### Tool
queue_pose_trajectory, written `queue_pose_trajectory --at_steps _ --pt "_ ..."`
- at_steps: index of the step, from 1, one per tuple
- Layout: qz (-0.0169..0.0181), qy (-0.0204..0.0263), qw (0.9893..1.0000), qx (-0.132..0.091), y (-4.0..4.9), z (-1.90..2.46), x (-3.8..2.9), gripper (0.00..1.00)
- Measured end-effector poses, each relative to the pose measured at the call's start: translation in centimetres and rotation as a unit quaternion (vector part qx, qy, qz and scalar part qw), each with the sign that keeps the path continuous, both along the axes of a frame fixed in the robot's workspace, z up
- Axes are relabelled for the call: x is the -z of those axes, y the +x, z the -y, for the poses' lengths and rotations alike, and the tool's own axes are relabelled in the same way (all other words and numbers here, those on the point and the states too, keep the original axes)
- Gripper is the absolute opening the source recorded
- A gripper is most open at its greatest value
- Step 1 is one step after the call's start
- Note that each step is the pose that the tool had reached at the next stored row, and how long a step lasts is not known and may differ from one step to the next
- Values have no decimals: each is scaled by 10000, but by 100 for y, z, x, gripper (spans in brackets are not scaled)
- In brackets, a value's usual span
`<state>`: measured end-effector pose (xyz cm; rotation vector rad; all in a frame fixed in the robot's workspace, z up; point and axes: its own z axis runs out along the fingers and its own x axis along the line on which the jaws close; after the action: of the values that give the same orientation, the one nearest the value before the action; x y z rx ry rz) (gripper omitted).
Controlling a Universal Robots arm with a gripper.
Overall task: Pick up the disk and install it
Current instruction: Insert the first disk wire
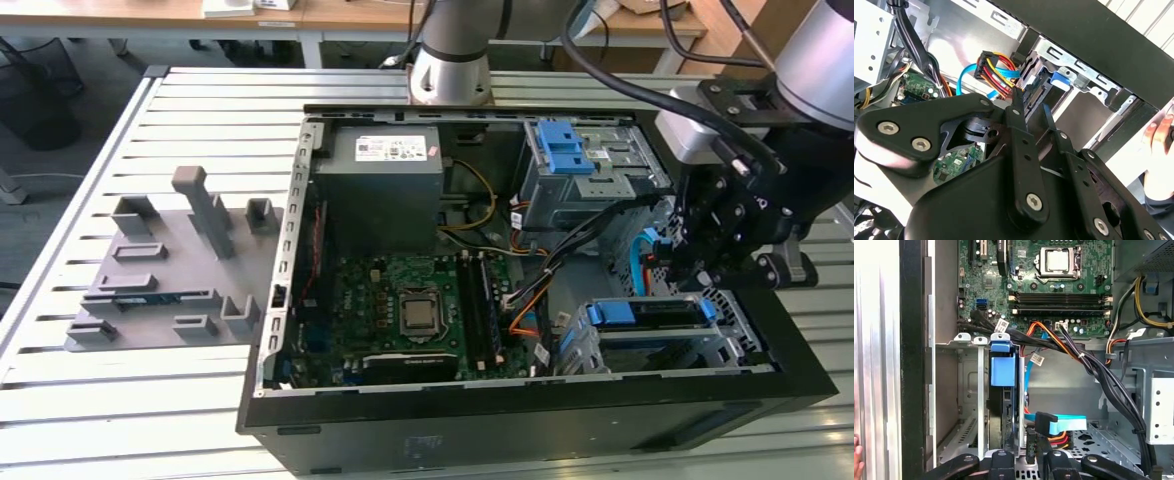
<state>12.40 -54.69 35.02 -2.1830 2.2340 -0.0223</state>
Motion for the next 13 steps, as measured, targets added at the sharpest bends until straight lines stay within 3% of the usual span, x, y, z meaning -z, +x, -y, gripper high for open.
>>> queue_pose_trajectory --at_steps 2,3,5,6,13 --pt "0 -4 10000 0 0 0 3 30" --pt "0 -3 10000 0 0 0 4 24" --pt "0 -2 10000 0 0 0 7 24" --pt "0 -2 10000 0 0 0 7 17" --pt "0 -2 10000 2 0 21 25 17"
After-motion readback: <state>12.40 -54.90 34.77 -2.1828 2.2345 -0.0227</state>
